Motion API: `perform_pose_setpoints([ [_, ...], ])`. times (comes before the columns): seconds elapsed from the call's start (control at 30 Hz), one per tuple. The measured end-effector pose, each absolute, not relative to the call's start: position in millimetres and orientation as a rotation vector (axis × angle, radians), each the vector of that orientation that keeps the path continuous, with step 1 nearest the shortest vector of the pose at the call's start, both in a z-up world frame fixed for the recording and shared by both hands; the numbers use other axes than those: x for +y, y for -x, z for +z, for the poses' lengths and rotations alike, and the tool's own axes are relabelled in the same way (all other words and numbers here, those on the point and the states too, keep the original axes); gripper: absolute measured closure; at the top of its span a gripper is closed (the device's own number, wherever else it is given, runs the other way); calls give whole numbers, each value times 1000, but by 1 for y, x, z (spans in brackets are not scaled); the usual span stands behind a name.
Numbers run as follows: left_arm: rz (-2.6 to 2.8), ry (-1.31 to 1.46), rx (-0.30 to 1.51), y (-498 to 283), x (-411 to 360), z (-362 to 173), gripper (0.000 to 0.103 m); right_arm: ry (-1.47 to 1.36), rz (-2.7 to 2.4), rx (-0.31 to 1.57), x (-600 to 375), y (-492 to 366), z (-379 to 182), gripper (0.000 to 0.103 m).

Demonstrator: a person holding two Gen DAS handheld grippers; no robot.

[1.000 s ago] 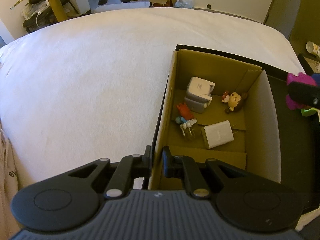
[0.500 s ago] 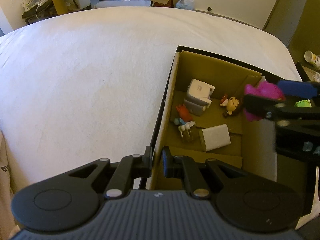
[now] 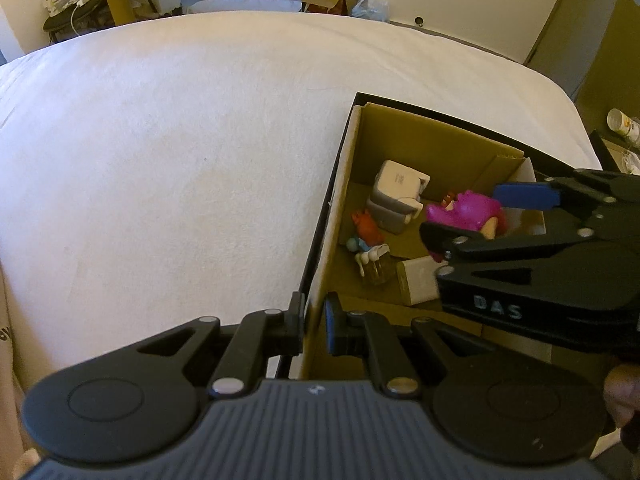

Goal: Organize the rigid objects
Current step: 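Carry the pink figurine over the box and open the right gripper, then move the right gripper over the tray to the green hexagonal cup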

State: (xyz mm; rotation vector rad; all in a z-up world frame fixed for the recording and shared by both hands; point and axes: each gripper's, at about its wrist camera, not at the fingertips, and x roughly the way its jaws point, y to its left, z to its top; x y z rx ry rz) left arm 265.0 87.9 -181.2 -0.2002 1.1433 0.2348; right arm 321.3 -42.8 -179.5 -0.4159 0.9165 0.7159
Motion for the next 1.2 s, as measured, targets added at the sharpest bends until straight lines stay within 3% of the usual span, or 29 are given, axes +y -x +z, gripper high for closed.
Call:
perform_pose_setpoints([
  [1.2, 252, 144, 1147, -266, 75, -180, 94, 242, 557, 915, -144, -306, -145, 33],
])
